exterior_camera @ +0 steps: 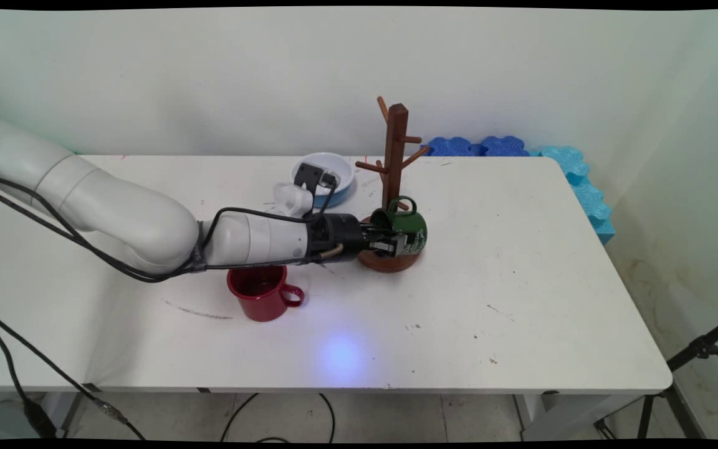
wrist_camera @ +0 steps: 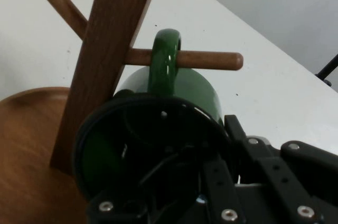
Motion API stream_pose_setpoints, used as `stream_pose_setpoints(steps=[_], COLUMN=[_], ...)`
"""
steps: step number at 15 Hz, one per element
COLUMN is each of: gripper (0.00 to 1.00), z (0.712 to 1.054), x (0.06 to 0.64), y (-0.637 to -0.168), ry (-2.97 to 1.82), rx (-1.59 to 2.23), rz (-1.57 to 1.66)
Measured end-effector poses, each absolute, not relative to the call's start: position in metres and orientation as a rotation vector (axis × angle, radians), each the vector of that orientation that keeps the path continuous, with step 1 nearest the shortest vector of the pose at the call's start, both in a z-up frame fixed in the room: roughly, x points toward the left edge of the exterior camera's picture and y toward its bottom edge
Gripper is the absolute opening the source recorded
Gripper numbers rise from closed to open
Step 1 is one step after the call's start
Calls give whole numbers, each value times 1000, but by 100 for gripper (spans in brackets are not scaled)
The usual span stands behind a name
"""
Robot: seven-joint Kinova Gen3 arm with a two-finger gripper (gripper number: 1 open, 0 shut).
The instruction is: Place the picked object on the table
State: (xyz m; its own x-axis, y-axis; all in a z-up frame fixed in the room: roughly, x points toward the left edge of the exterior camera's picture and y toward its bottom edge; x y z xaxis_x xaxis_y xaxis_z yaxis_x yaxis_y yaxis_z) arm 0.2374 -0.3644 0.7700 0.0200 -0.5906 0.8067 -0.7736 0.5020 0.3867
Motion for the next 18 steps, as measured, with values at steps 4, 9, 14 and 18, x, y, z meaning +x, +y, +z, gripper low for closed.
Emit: stream_pose_setpoints(steps=[4, 9, 14, 18], gripper=[0, 0, 0, 0], z=[775, 785, 801, 816], x=[235, 232, 229, 226], y=[-363, -355, -343, -331], ry=[-1664, -1662, -1659, -1656], rx=[1166, 1148, 1131, 1120], rz=[209, 190, 161, 134])
